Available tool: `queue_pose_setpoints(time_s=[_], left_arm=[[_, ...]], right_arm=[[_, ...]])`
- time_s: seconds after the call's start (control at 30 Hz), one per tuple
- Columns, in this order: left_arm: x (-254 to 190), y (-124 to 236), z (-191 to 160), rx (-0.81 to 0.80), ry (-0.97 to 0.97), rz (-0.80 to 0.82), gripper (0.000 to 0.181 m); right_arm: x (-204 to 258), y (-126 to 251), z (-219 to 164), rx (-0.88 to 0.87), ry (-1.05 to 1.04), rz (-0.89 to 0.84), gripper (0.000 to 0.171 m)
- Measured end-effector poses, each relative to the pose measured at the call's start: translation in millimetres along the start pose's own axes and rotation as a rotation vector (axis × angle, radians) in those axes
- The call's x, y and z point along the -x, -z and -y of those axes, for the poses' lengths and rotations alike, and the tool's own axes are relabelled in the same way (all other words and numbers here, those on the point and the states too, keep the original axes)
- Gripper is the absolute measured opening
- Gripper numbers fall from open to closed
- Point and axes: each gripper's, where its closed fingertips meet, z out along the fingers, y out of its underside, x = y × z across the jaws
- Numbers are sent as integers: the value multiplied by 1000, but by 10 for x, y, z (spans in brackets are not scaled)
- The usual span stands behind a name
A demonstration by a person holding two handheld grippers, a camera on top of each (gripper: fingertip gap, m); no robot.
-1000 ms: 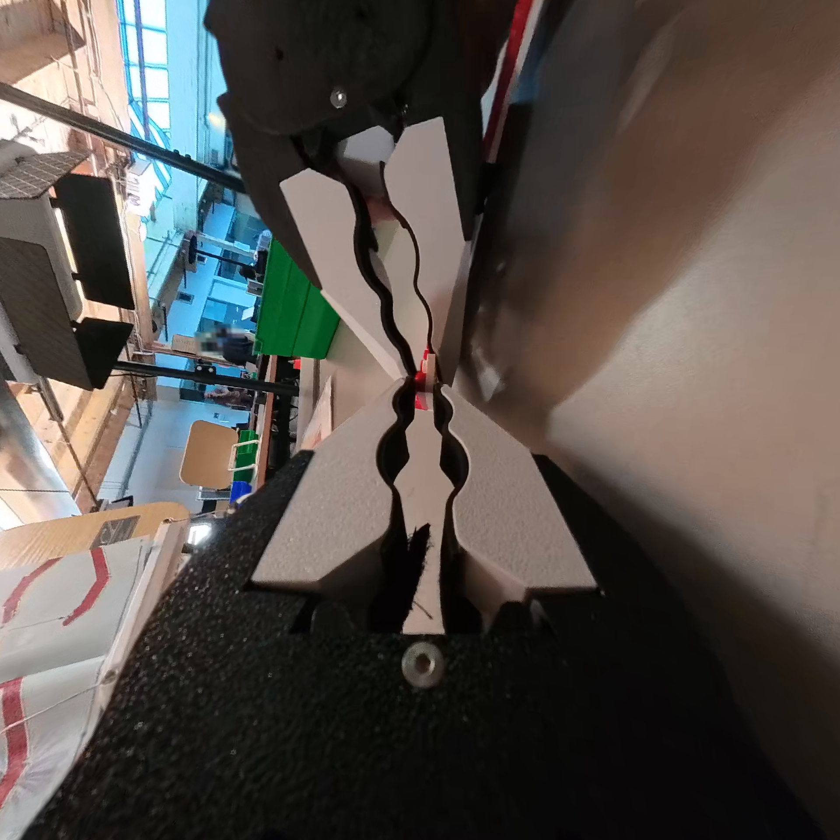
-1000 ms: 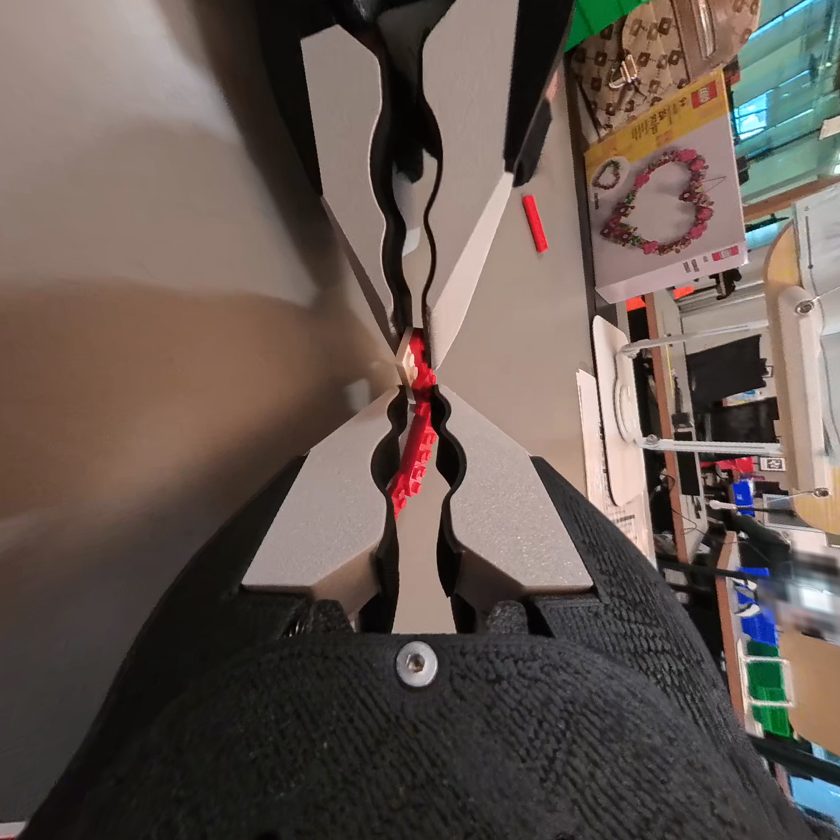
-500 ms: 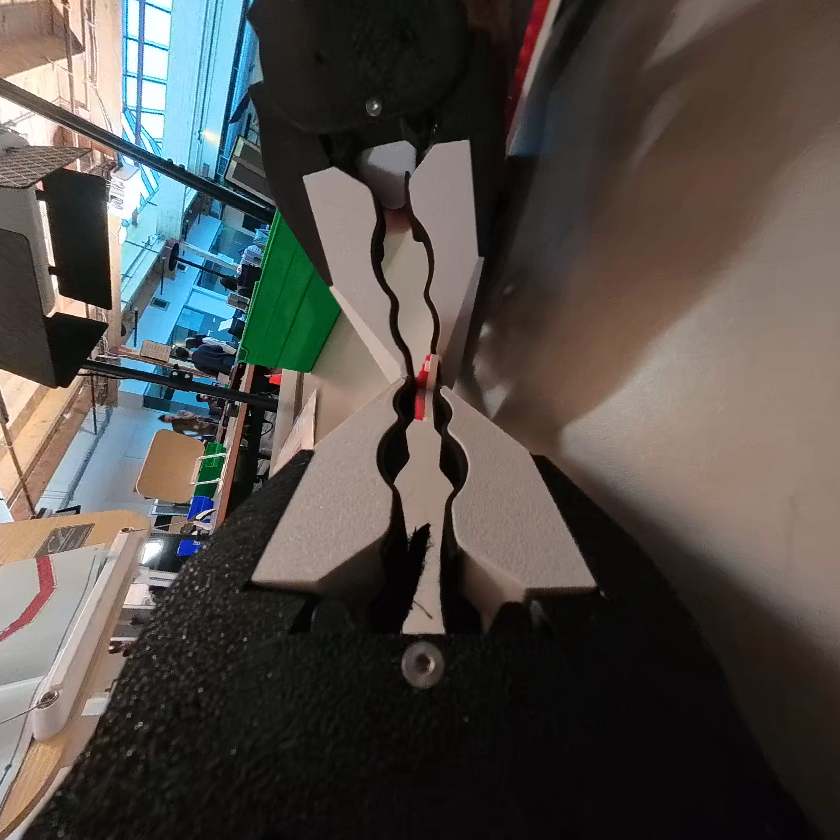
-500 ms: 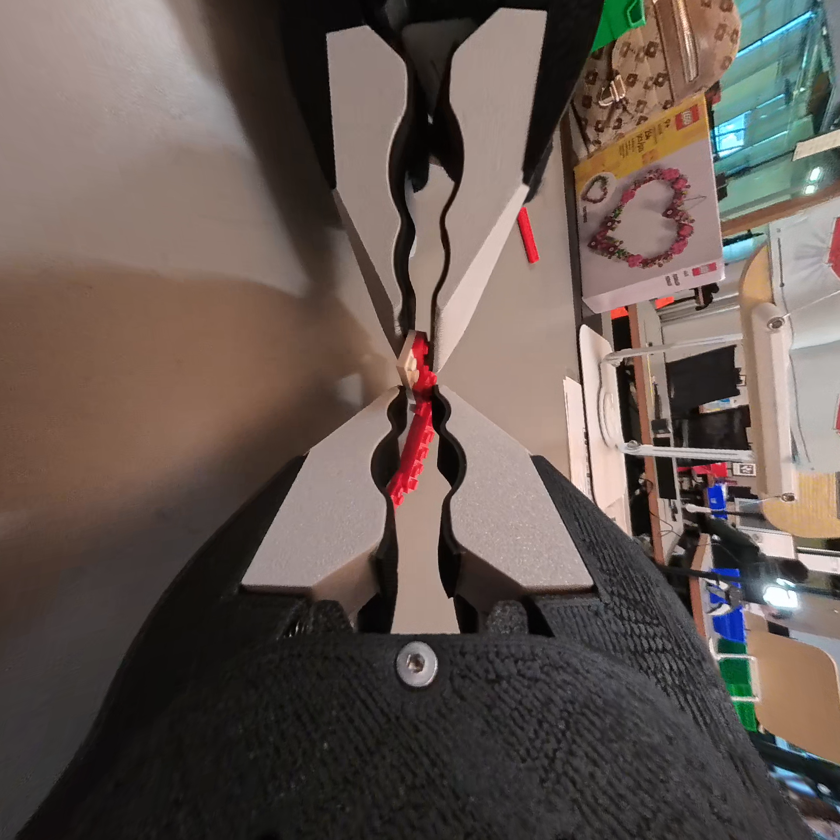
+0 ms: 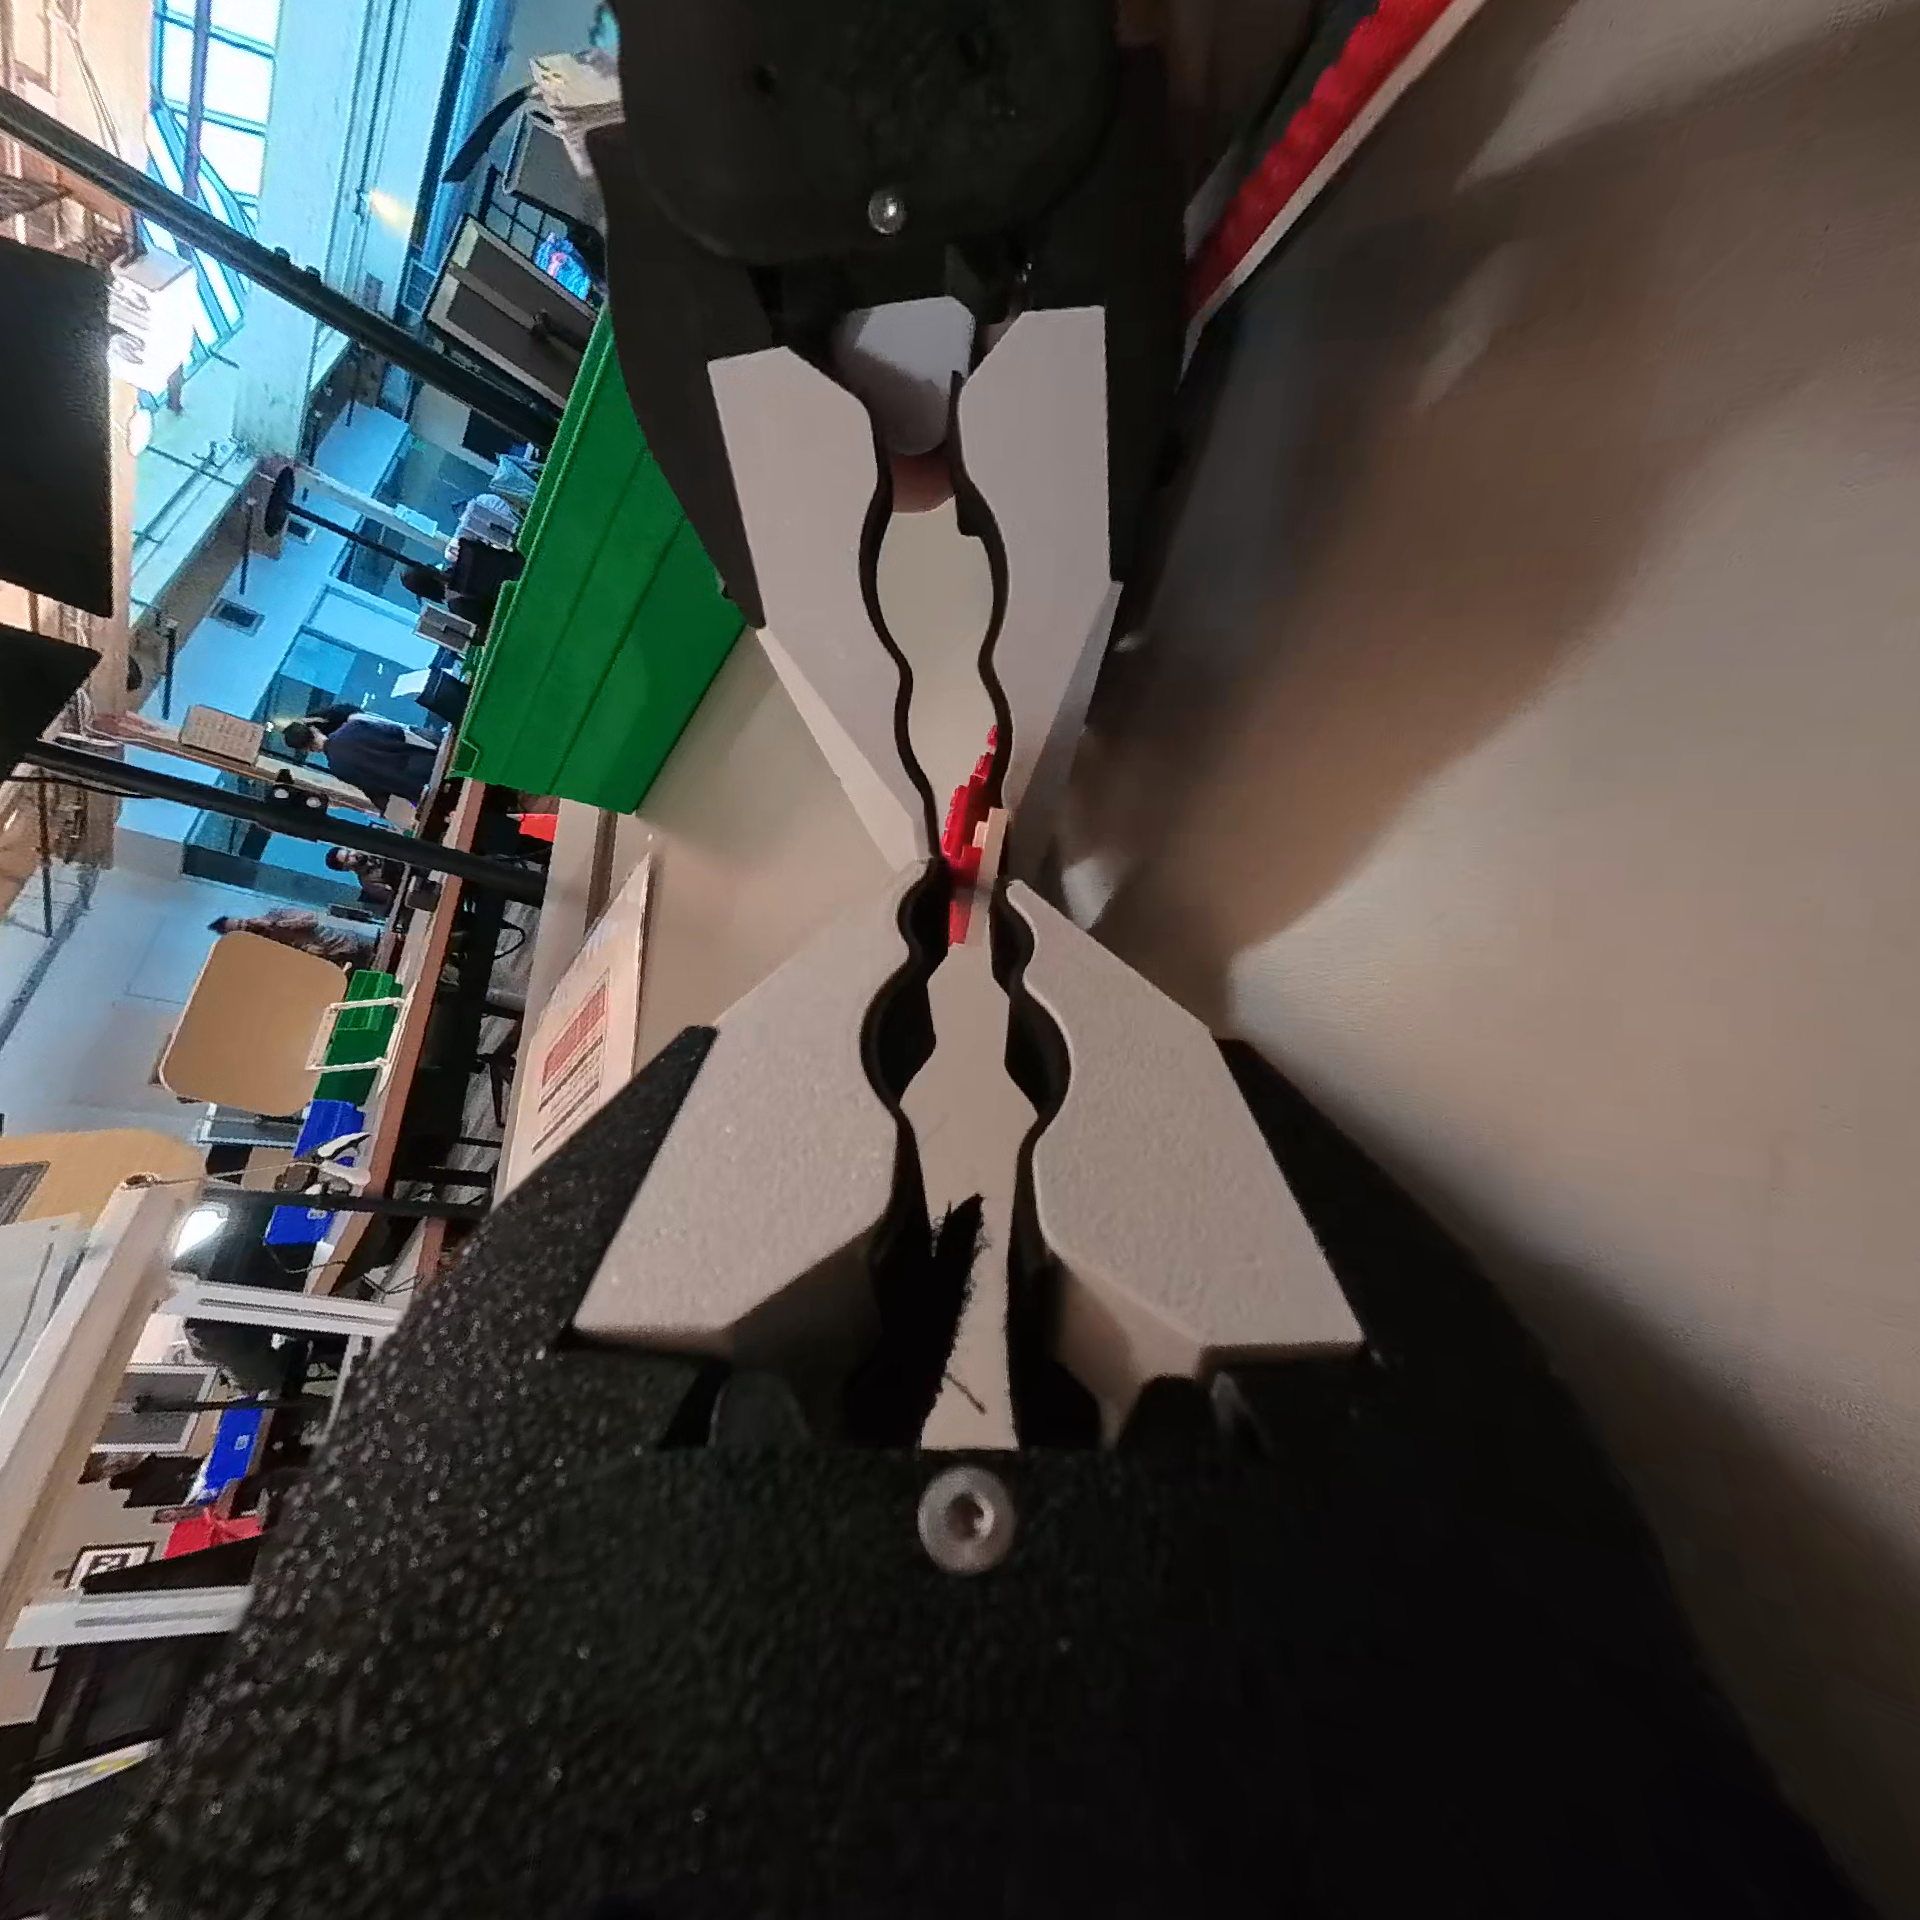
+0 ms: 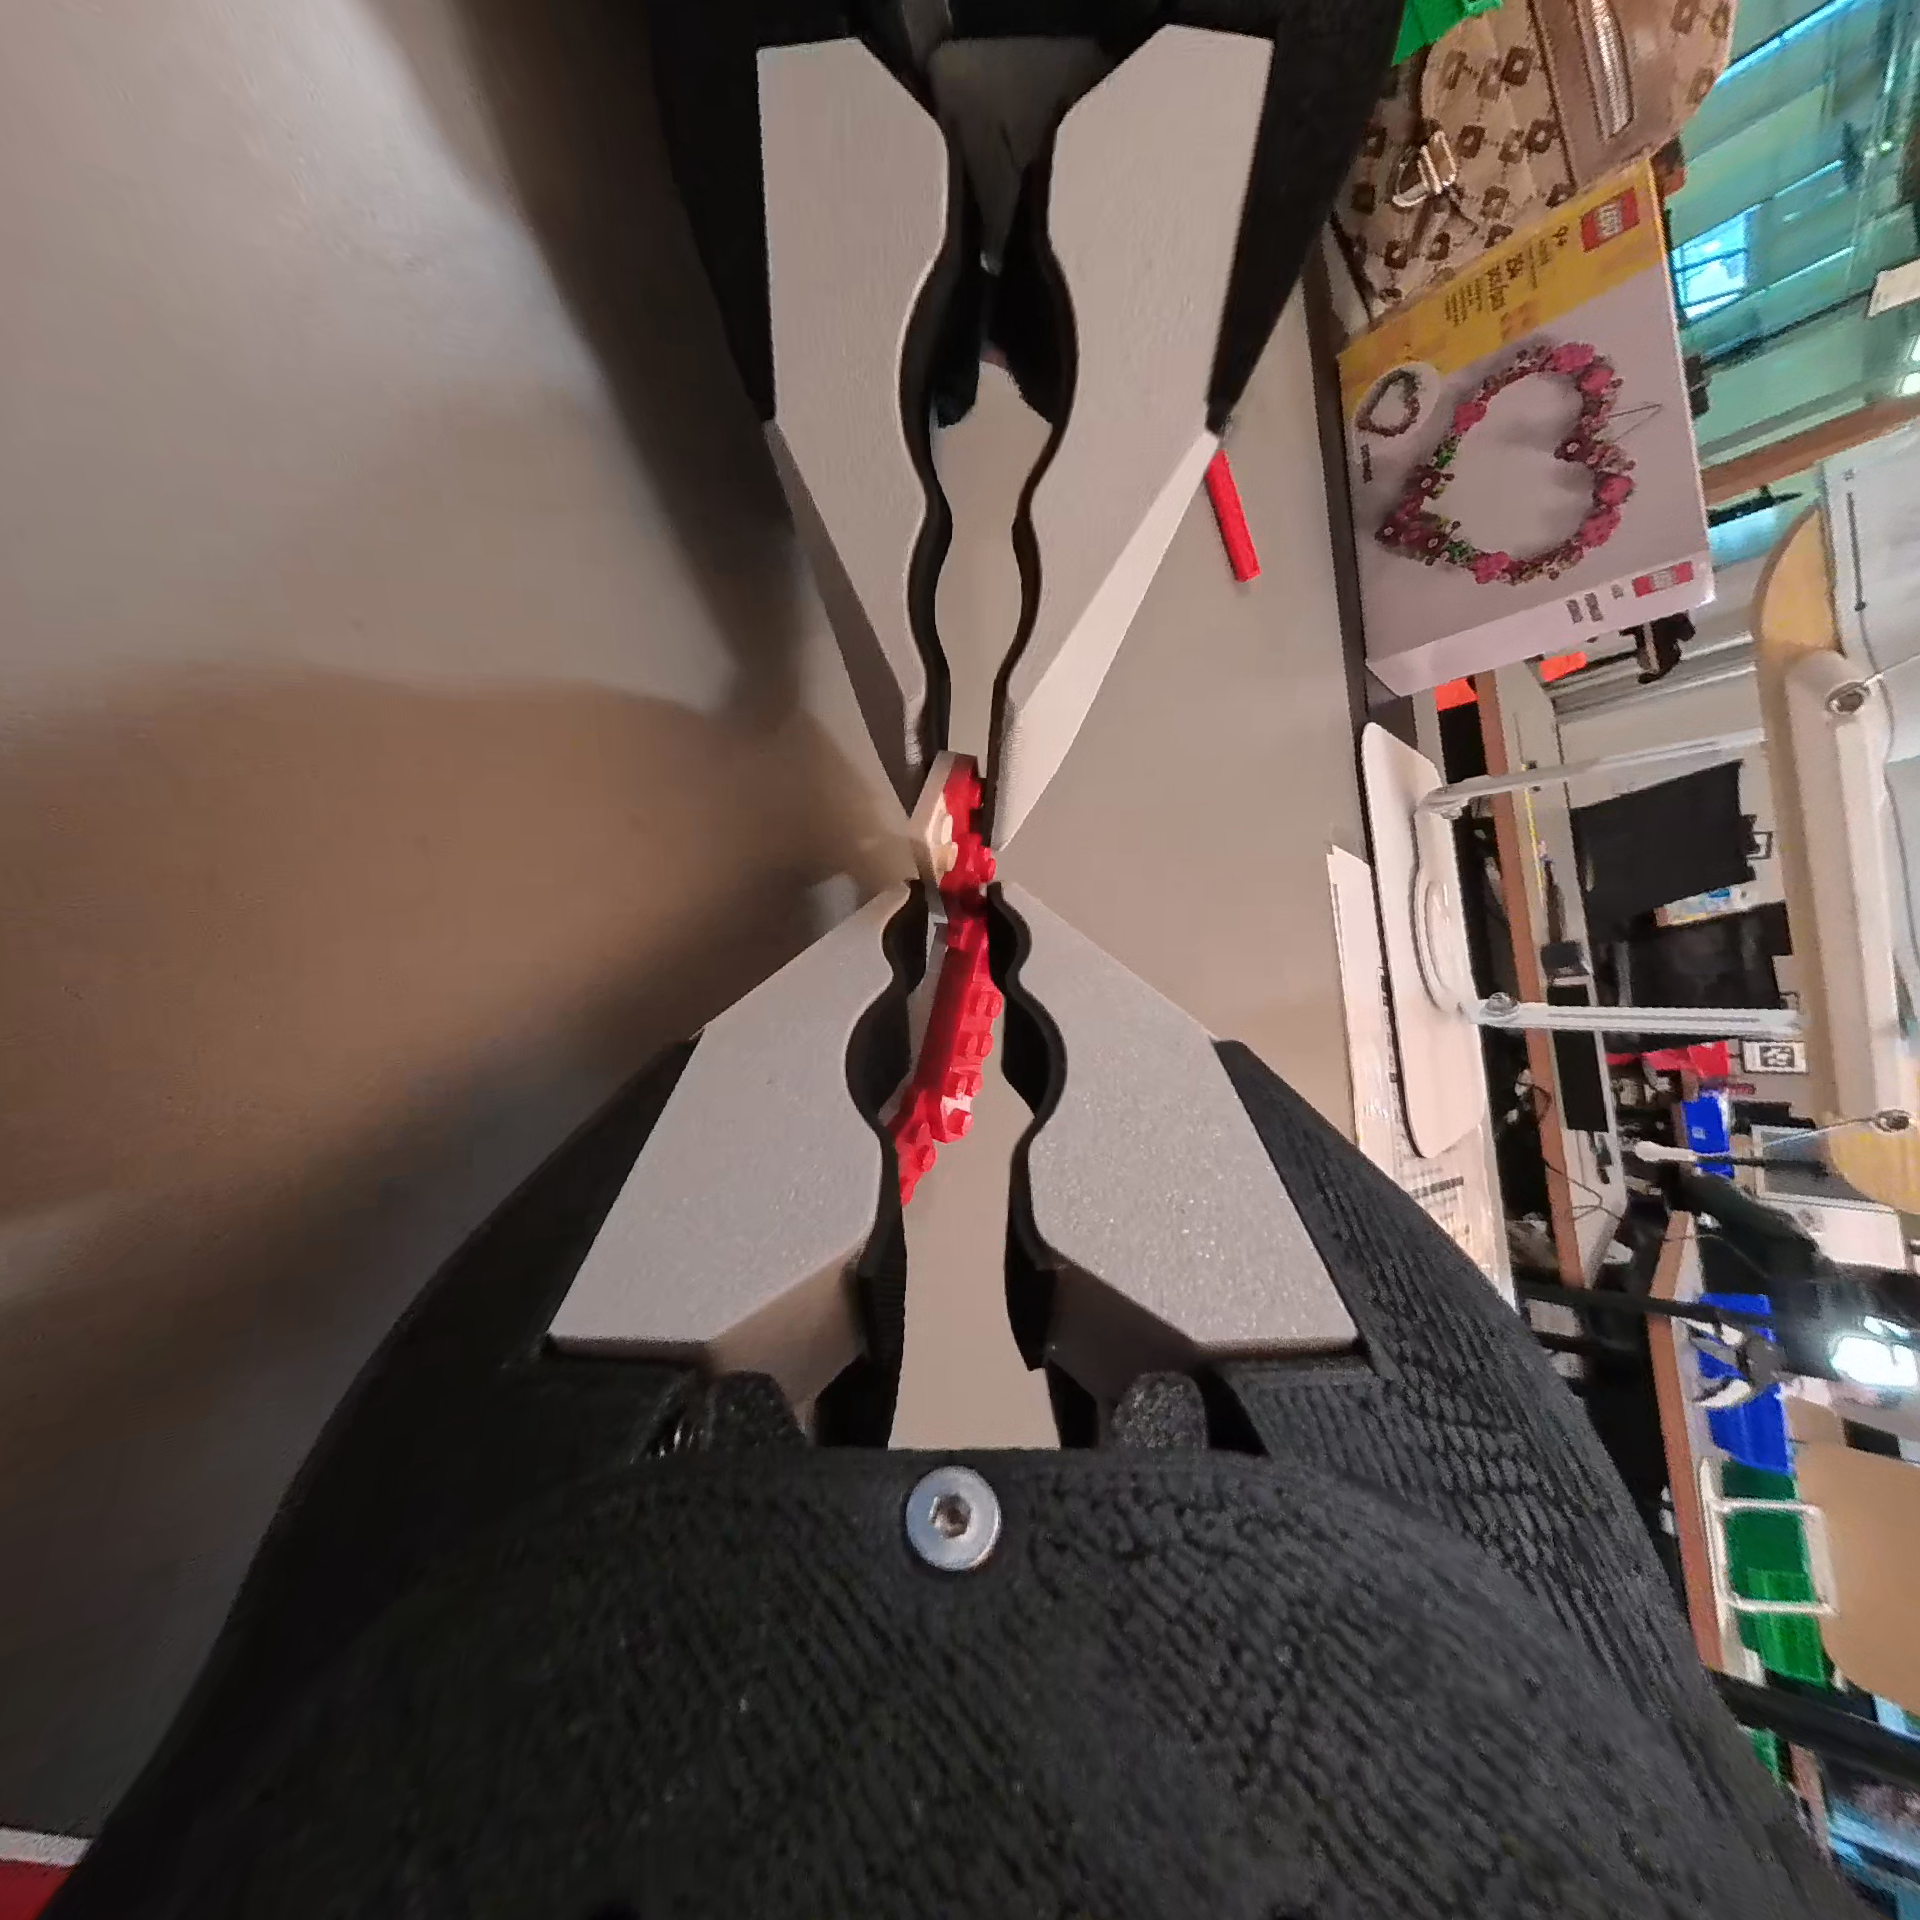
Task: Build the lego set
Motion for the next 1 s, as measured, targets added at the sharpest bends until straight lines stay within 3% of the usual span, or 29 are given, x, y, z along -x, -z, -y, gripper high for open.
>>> queue_pose_setpoints(time_s=[0.2, 0.5, 0.67, 0.7, 0.77, 0.87, 1.0], left_arm=[[-9, -6, 12, -6, 18, -7, 5], [-15, -11, -19, 11, -4, -3, 5], [-16, -10, -70, 35, -39, 11, 5], [-11, -10, -69, 38, -49, 17, 5], [-17, -8, -93, 55, -71, 21, 6], [-12, 10, -154, 84, -104, 39, 6], [-107, 1, -237, 120, -124, 9, 10]], right_arm=[[-52, 28, -4, -8, -5, -27, 23], [20, 46, 6, 13, 101, -26, 6], [26, 8, -2, 25, -8, 42, 8], [31, 21, 16, 15, -48, 68, 19], [99, 92, 112, -73, -130, 165, 41], [16, 268, 214, -260, -249, 215, 48], [-488, 515, 131, -430, -388, -2, 47]])
